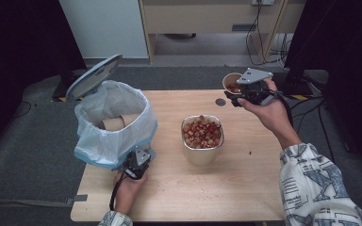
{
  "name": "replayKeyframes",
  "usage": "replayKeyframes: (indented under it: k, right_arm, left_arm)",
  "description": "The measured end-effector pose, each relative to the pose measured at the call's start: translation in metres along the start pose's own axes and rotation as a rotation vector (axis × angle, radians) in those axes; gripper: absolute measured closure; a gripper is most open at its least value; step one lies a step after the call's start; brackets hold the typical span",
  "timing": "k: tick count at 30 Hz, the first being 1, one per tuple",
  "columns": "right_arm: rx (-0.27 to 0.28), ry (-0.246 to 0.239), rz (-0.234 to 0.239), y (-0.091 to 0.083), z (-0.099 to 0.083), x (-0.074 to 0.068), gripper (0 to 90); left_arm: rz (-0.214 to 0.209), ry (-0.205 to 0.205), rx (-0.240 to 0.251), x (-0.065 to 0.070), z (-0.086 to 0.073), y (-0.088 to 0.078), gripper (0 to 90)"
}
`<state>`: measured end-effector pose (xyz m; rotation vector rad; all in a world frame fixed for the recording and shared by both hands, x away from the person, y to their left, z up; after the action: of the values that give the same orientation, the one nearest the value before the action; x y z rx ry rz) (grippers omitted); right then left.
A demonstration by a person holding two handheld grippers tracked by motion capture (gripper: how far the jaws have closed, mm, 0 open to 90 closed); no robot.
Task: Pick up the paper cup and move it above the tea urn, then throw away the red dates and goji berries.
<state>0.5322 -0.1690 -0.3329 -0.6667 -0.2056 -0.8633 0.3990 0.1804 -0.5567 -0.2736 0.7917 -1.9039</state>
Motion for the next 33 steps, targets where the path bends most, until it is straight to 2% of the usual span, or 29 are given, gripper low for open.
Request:
replayKeyframes:
  k: [10, 13, 18, 22, 26, 33]
  right_arm:
    - [0.007, -0.048, -0.005, 0.002, 0.009, 0.002, 33.2]
    - [0.018, -0.086, 0.006, 0.003, 0.018, -0.002, 33.1]
    - [0.03, -0.097, 0.002, 0.003, 0.028, -0.003, 33.0]
    - [0.043, -0.132, 0.024, 0.003, 0.034, -0.01, 32.8]
    - [0.039, -0.126, 0.014, 0.003, 0.035, -0.007, 32.7]
    - [0.038, -0.158, 0.013, 0.001, 0.036, -0.01, 32.6]
  left_arm:
    - [0.001, 0.004, 0.0, 0.0, 0.0, 0.0, 89.3]
    - [0.002, 0.004, -0.001, 0.0, 0.0, 0.0, 89.3]
    - [0.002, 0.004, 0.0, 0.0, 0.0, 0.0, 89.2]
    - [0.0, 0.004, -0.002, 0.0, 0.0, 0.0, 89.3]
    - [0.001, 0.003, -0.002, 0.0, 0.0, 0.0, 89.2]
    - [-0.001, 0.002, -0.003, 0.0, 0.0, 0.0, 89.2]
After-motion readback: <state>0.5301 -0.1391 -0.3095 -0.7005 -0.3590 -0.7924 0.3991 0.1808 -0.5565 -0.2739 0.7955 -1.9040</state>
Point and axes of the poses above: each handheld gripper's, and its own axes: y roughly forward along the jaws, z roughly out of its top, x roughly to its right, the point moved 5 cm from there along y, roughly forward along the jaws, and after that the axes turned 3 degrees about -y, right-handed, at the moved point
